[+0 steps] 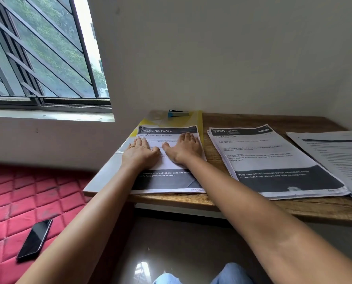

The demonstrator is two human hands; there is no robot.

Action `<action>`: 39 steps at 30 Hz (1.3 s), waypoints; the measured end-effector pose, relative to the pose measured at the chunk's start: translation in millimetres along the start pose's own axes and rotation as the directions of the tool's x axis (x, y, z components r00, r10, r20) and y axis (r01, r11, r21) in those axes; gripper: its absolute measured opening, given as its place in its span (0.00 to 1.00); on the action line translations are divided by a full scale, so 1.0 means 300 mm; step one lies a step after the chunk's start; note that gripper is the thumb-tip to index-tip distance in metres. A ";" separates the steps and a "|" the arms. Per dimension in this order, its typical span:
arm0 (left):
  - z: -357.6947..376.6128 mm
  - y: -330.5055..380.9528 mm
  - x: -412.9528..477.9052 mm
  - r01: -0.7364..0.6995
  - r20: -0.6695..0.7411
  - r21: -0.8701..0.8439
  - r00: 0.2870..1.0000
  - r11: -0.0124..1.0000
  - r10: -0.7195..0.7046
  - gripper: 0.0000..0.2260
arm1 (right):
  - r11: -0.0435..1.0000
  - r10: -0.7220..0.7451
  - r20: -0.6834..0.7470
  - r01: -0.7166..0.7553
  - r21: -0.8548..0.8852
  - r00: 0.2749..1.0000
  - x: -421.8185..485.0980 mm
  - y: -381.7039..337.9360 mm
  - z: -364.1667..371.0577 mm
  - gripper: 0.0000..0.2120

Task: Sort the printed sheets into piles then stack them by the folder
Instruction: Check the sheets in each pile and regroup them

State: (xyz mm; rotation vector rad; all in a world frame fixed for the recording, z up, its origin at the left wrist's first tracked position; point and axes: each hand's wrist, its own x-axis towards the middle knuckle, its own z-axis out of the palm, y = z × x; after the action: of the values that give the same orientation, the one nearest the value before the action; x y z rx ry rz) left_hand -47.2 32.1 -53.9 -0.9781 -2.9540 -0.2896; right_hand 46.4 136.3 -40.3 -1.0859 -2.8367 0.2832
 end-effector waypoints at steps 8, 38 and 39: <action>-0.011 0.012 -0.016 -0.002 0.014 0.001 1.000 1.000 0.002 0.31 | 0.999 0.032 0.018 -0.031 -0.006 0.999 -0.043 0.027 -0.017 0.41; -0.185 0.185 -0.153 -0.173 -0.322 -0.202 0.941 0.964 0.101 0.22 | 0.936 -0.038 -0.415 0.179 0.305 0.909 -0.302 0.355 -0.300 0.16; -0.213 0.237 -0.172 -0.211 -0.322 -0.282 0.940 0.936 0.115 0.22 | 0.945 0.016 -0.406 0.119 0.304 0.914 -0.294 0.413 -0.326 0.16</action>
State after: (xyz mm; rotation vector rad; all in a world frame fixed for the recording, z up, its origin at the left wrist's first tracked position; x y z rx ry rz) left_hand 33.7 46.2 17.4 -1.0889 -2.5767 -0.8420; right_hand 207.6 181.5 28.4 -0.8778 -2.3429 0.4428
